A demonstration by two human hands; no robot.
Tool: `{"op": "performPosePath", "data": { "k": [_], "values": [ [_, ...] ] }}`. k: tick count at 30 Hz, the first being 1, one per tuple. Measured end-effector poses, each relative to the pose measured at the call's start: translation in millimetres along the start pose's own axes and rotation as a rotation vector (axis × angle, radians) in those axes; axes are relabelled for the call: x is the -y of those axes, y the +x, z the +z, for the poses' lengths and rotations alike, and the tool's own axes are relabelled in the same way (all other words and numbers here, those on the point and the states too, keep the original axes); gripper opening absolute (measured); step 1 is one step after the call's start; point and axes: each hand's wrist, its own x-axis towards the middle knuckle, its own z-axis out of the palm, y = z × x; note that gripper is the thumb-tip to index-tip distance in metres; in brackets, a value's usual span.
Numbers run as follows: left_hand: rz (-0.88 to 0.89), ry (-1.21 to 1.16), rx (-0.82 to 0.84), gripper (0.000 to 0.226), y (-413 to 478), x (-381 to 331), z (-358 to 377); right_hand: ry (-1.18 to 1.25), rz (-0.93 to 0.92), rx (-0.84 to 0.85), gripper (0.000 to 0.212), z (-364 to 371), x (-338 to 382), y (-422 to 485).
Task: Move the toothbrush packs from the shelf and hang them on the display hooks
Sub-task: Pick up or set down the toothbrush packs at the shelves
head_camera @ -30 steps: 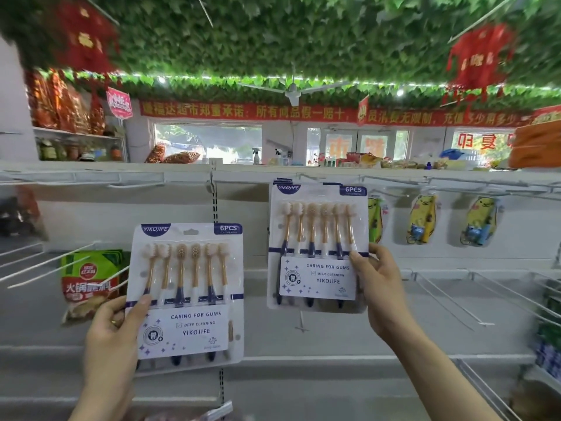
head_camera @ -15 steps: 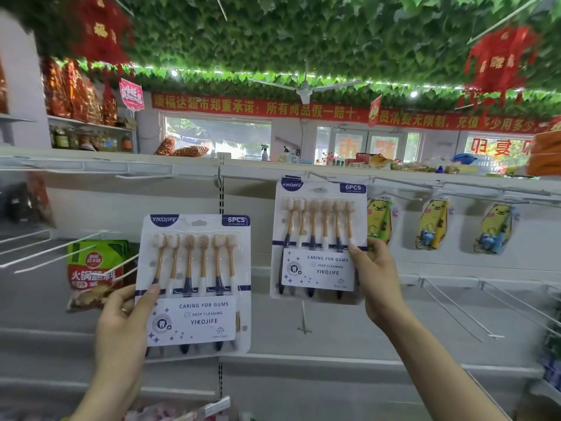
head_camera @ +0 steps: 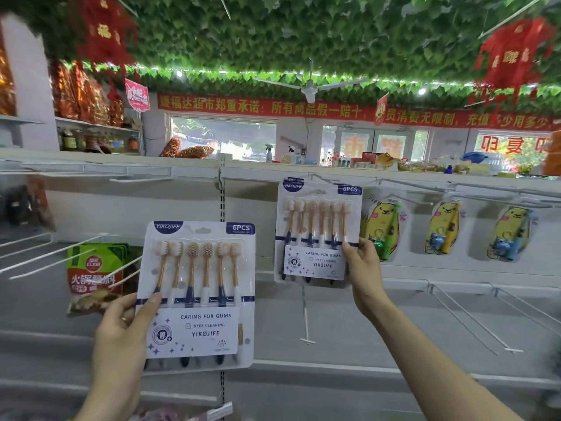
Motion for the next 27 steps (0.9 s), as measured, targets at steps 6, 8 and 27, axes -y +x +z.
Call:
{"op": "performPosePath", "data": {
  "k": [6,8,27],
  "values": [
    [-0.010,-0.026,0.009,0.009,-2,6,4,-0.024,0.009,-0.007,0.030,0,-12,-1],
    [-0.019,-0.033,0.020,0.008,-3,8,7,-0.054,0.007,-0.024,0.028,-5,-14,-8],
    [0.073,-0.180,0.372,0.021,-46,7,115,-0.150,-0.211,0.254,0.057,-19,54,-122]
  ]
}}
